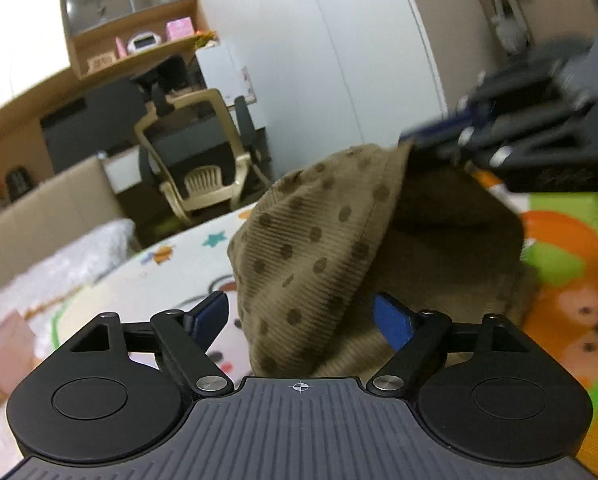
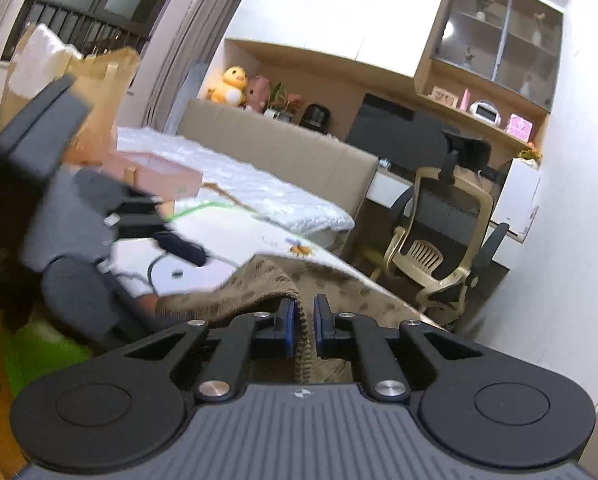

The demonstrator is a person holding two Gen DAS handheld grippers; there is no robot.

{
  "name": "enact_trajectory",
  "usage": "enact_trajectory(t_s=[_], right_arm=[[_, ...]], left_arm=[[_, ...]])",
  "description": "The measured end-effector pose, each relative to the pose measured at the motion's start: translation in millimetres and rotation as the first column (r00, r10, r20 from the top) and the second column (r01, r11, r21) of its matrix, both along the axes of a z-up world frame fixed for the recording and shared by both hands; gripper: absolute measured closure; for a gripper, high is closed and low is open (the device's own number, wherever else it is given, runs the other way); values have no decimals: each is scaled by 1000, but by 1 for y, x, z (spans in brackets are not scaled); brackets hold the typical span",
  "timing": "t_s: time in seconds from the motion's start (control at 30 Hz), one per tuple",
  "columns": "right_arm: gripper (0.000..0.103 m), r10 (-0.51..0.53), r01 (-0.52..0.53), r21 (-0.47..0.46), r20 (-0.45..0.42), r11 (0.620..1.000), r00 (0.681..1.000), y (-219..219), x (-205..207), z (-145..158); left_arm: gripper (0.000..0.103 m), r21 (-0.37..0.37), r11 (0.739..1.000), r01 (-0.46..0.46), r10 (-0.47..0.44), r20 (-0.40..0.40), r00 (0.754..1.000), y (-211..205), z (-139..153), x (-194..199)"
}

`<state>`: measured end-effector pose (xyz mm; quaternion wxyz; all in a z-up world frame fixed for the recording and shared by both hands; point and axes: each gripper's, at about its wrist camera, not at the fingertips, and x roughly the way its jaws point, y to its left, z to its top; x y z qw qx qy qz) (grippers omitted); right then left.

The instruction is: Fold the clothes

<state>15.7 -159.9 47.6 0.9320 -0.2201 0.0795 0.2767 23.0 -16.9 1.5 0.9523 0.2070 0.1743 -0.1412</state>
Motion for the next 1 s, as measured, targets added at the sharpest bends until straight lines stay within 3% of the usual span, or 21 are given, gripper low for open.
enact_trajectory(t_s=[0.07,0.1,0.13,0.2,0.3,0.37,0.4,0.57,0.7,0.77,0.87,0.93,0.97,1.0], right_arm=[[90,4,-4,-28,-17,1000,1000,-1,-1,-11],[81,3,-4,-41,-26,999,1000,-2,-1,-16],[63,5,-7,-57,-39,998,999,-1,-4,-23],[45,9,-14,-88,-51,996,999,2,-8,-36],[45,11,-13,-134,-16,991,1000,12,-8,-50],[75,-8,16,-160,55,987,998,19,2,-48],[94,-30,43,-154,87,987,996,19,7,-41],[97,-143,147,-10,186,989,972,-17,12,14],[97,-175,183,-47,145,982,974,-43,-2,15],[97,-157,158,-88,17,983,987,-51,-3,-8],[91,-127,103,-135,-185,985,974,-63,-2,-40],[68,-100,68,-124,-272,990,957,-74,-1,-45],[62,-83,62,-80,-288,995,954,-81,1,-38],[50,-65,58,-32,-301,998,952,-88,3,-31]], left_arm=[[43,12,1000,2,-2,11,1000,-6,-1,12],[79,7,1000,3,-4,9,1000,-7,0,17],[97,-7,1000,3,-3,0,1000,-7,2,22],[97,-63,998,0,0,4,1000,-2,11,24],[97,-143,990,-1,4,22,1000,6,28,20],[97,-162,987,-2,7,31,1000,9,36,18],[97,-167,986,-2,8,36,999,10,40,17],[98,-215,976,19,-7,53,999,10,59,10],[98,-248,963,102,-99,27,995,-2,62,-2],[97,-245,960,138,-146,-14,989,-12,52,-8],[93,-230,957,179,-210,-117,971,-21,27,-13],[82,-249,948,198,-247,-185,951,-17,13,-15],[79,-271,941,205,-266,-214,940,-14,10,-16],[66,-292,933,209,-280,-229,932,-9,10,-17]])
